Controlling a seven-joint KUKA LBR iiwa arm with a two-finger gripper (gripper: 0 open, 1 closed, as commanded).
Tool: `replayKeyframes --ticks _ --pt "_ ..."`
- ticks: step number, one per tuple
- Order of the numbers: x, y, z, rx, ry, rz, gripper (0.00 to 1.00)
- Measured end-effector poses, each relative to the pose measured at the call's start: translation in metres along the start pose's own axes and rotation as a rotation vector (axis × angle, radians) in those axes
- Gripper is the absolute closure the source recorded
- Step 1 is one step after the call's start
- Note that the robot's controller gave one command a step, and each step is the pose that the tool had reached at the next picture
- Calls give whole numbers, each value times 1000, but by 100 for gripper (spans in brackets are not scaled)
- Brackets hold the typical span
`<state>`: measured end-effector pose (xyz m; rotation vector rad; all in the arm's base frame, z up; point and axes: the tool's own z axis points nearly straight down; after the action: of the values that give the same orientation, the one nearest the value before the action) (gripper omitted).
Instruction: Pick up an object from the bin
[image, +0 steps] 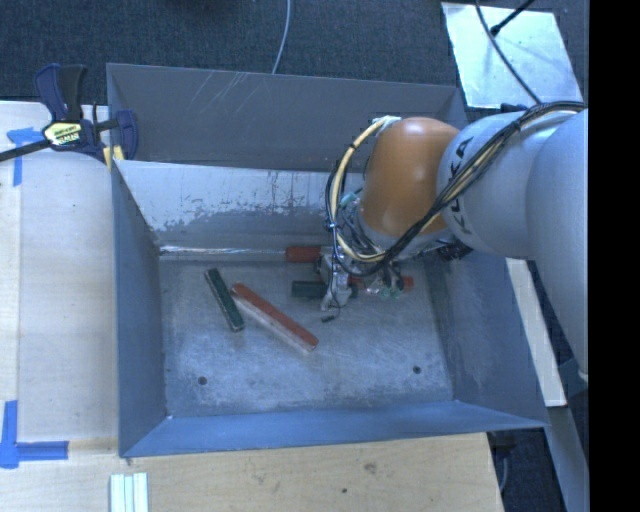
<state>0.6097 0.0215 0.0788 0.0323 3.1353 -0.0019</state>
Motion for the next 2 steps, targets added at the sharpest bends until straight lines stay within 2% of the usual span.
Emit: replayKeyframes --ticks 1,2 --pt "2 0 -13 -1 8 0 100" --pt "2 0 -35 -1 8 0 100"
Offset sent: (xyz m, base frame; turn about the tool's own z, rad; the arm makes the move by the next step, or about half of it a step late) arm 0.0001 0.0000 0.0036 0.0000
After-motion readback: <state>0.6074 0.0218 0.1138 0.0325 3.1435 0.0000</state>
